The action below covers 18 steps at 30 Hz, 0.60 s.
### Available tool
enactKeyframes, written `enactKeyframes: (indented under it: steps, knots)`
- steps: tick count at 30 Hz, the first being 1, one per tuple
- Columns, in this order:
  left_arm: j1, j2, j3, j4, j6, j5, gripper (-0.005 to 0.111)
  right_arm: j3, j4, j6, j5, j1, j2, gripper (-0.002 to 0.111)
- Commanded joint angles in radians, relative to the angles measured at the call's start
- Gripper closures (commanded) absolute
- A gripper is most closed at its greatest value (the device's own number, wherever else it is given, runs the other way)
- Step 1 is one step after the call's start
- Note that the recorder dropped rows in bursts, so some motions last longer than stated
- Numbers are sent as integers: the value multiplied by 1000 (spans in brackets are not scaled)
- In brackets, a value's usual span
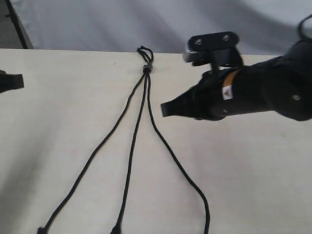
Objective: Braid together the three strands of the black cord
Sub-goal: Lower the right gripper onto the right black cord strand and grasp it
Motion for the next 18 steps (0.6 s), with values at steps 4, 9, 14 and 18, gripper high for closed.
enactKeyframes:
  steps: [4, 9, 14, 18]
  knots:
    - [-136, 64, -6, 4, 2, 226, 107, -198, 23, -10, 163, 154, 304, 92]
    - [-184, 111, -6, 2, 11, 206, 107, -346, 84, -10, 288, 258, 461, 59]
    - [-184, 118, -6, 2, 11, 186, 107, -423, 123, -17, 333, 294, 576, 59]
    - [-184, 118, -6, 2, 11, 171, 107, -433, 128, -26, 343, 294, 600, 60]
